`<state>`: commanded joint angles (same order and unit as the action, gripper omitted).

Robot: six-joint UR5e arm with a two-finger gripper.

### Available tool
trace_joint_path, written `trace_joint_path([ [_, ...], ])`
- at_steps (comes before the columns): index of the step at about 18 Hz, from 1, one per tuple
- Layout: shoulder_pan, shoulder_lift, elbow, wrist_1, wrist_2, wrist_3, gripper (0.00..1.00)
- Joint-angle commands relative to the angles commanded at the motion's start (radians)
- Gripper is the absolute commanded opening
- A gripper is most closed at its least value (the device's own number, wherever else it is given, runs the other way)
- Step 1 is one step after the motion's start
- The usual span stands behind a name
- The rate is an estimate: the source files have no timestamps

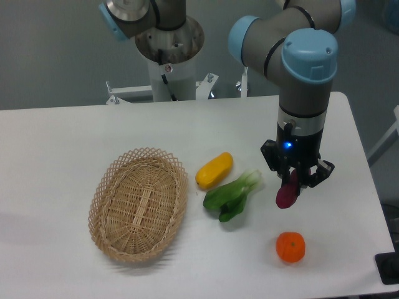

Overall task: Place the sweet potato in the basket
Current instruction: 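Lift the held purple sweet potato slightly with the gripper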

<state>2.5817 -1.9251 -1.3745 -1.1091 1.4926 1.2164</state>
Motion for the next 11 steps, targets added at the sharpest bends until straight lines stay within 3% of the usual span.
trace_joint_path([
  [11,-0.038,0.025,-0.020,-0.009,0.000,-0.063,0.21],
])
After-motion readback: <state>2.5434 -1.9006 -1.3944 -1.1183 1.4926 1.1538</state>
